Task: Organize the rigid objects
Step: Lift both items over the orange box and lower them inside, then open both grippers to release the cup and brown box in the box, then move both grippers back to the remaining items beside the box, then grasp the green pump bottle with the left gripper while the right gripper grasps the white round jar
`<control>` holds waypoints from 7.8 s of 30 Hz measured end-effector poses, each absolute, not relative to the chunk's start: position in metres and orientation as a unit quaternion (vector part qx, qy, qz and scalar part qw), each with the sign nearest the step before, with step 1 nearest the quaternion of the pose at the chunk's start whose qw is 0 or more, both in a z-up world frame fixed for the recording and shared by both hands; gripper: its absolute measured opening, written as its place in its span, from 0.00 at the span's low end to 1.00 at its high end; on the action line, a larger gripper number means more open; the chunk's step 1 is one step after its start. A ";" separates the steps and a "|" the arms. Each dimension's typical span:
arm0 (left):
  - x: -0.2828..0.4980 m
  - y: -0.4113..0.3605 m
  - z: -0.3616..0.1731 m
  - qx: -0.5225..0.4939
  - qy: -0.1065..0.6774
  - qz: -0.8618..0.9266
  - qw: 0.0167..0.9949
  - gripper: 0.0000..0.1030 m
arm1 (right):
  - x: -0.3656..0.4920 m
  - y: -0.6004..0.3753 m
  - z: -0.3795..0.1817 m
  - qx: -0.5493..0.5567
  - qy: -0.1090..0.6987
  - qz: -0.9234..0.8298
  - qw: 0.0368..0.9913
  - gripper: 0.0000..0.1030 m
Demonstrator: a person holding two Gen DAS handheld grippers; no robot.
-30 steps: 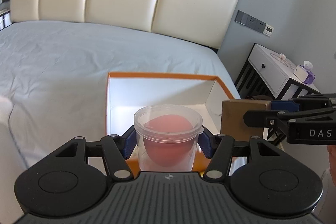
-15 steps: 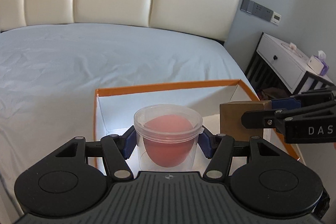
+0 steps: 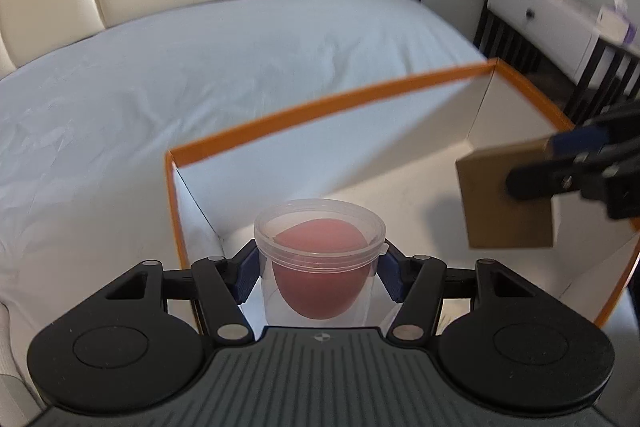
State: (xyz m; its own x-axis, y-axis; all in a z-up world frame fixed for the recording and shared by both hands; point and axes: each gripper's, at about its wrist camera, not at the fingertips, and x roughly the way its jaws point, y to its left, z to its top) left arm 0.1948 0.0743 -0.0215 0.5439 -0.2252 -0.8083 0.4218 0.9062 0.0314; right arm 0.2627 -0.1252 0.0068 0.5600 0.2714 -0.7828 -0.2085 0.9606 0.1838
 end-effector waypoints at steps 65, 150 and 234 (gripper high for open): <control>0.196 0.163 -0.002 -0.114 0.457 -0.094 0.877 0.24 | 0.380 0.003 -0.039 0.035 0.553 0.111 0.825 0.53; 0.042 0.167 -0.083 -0.248 0.484 -0.044 0.838 0.59 | 0.132 -0.053 -0.087 -0.057 0.502 0.153 0.849 0.53; -0.015 0.066 -0.040 0.113 0.527 -0.233 0.809 0.51 | 0.106 -0.080 -0.093 0.043 0.598 0.168 0.783 0.40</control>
State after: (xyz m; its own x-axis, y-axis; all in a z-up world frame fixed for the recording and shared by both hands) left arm -0.0152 0.0655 -0.0399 0.3361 -0.2574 -0.9060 0.4958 0.8662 -0.0622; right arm 0.1059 -0.0799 -0.0932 0.2285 0.3147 -0.9213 -0.2120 0.9397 0.2684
